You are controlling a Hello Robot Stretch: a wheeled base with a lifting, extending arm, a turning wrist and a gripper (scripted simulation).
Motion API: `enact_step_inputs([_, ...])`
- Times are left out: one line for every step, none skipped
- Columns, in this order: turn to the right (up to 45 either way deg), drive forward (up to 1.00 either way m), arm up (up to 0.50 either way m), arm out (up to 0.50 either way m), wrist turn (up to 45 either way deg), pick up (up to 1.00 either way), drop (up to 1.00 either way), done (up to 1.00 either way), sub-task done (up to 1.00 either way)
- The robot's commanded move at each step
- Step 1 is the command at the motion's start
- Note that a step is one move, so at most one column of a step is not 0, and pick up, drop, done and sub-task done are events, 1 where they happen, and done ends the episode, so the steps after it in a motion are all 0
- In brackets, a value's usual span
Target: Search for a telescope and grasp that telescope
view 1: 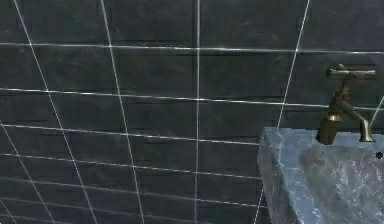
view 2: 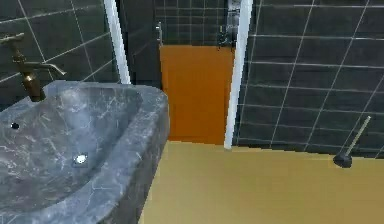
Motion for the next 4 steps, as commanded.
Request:
enact_step_inputs([-45.0,0.0,0.0,0.0,0.0,0.0,0.0,0.0,0.0])
enact_step_inputs([-42.0,0.0,0.0,0.0,0.0,0.0,0.0,0.0,0.0])
enact_step_inputs([0.0,0.0,0.36,0.0,0.0,0.0,0.0,0.0,0.0])
enact_step_inputs([0.0,0.0,0.0,0.34,0.0,0.0,0.0,0.0,0.0])
